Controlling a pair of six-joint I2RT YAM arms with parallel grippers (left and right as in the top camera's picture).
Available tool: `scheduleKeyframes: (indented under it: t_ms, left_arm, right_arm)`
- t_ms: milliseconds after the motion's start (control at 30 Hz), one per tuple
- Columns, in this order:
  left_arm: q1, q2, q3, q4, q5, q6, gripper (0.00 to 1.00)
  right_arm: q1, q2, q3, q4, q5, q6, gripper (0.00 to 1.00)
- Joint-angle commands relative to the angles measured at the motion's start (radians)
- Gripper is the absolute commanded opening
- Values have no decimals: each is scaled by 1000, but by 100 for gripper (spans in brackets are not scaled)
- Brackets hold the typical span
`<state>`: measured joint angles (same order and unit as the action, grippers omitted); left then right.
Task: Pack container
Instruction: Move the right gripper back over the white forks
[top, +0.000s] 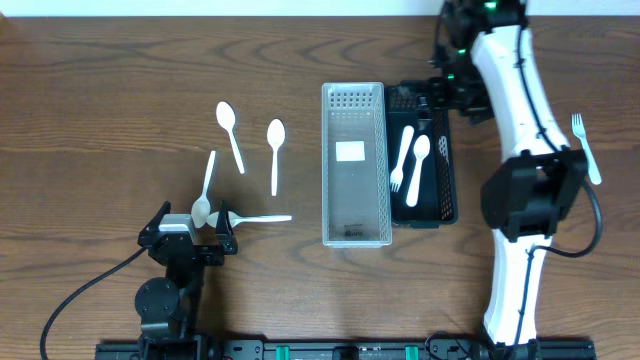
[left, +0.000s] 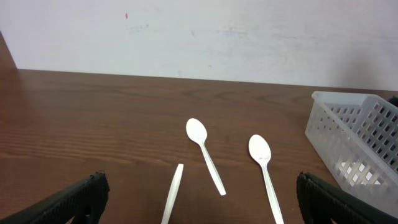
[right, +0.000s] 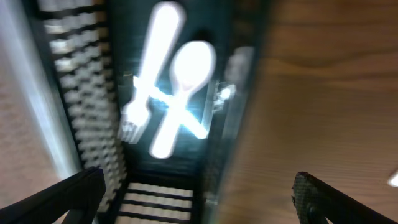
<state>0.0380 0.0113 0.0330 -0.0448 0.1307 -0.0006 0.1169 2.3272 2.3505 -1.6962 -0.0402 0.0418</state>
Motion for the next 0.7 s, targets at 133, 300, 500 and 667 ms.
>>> scheduleKeyframes:
  t_ms: [133,300,500,667]
  left_arm:
    - [5,0,-27,-17,4,-1,98]
    - [5,0,-27,-17,4,-1,98]
    - [5,0,-27,-17,3,-1,98]
    - [5,0,-27,-17,4,-1,98]
  right_arm:
    - [-213,-44,15,7,66,-423,99]
    - [-345,-43,10,31,67,-468,99]
    - [-477,-43,-63,75,66,-469,99]
    - [-522,-43,-211,153,81,-466,99]
